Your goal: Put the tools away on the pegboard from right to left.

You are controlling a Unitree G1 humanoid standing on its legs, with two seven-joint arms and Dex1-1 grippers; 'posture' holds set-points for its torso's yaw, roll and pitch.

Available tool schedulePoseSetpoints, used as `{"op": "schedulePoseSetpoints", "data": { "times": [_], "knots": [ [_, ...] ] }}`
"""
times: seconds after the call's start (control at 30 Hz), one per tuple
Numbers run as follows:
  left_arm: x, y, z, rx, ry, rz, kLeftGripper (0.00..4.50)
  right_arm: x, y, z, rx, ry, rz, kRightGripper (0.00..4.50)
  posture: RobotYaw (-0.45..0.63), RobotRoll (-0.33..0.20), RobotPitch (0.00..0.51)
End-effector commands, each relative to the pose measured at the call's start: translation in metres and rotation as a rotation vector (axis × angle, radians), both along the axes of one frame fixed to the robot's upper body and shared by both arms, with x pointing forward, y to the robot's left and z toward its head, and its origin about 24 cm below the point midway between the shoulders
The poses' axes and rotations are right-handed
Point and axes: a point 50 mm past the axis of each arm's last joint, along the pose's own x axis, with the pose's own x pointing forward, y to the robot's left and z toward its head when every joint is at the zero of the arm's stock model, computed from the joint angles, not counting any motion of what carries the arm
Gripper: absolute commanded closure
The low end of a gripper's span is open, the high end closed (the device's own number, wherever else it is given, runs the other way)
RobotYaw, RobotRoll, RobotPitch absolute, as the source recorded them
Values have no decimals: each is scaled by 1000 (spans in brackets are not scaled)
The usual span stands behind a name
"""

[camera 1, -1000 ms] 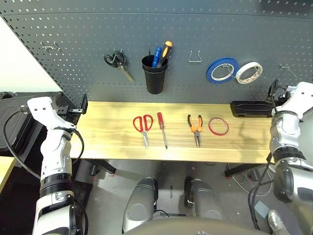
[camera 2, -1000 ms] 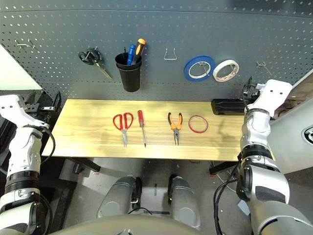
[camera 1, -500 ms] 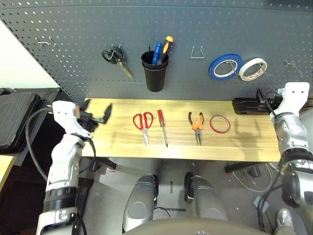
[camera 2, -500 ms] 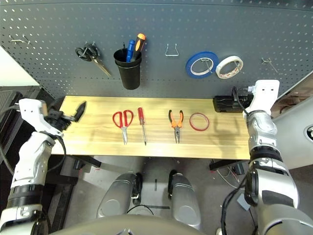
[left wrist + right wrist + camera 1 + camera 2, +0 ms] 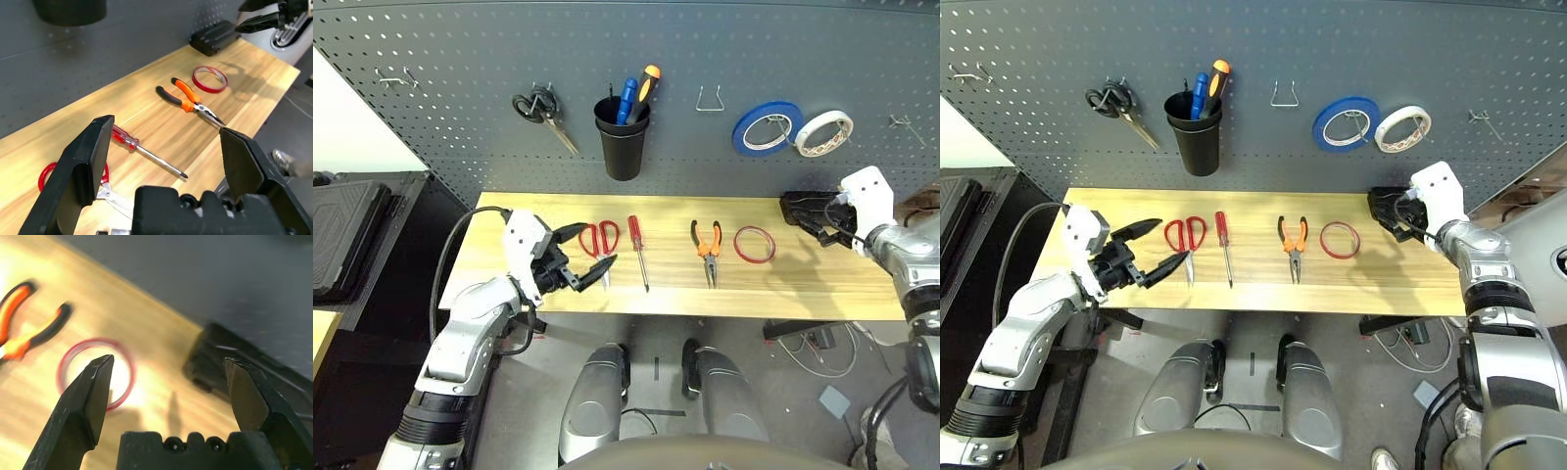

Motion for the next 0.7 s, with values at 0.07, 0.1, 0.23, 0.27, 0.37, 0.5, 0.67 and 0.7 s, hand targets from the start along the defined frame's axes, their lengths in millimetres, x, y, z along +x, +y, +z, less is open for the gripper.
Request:
{"op": "schedulePoseSetpoints", "data": {
  "times": [0.07,0.1,0.23,0.27,0.37,0.5,0.67,0.7],
  "knots": [
    [0,-5,-4,45,9,-46,23,-2,11,-14,-32,160,104,0,222,0,190],
    [0,-6,-4,47,9,-50,23,-2,14,-17,-33,182,123,0,224,0,192],
    [-3,-10,-3,50,14,-66,23,-3,28,-30,-81,285,191,0,239,0,209],
    [-3,-10,-3,51,15,-67,23,-2,31,-33,-94,302,198,0,244,0,218],
    [-5,-10,-3,55,18,-65,23,-1,37,-38,-133,325,208,0,251,0,227],
    [-10,-8,-2,68,28,-57,23,2,52,-46,-178,356,226,0,279,0,252],
    [-16,-5,2,77,37,-46,23,3,65,-56,-229,398,227,0,307,0,272],
    [-16,-5,2,79,38,-44,23,3,66,-57,-233,404,224,0,309,0,272]
  ]
}}
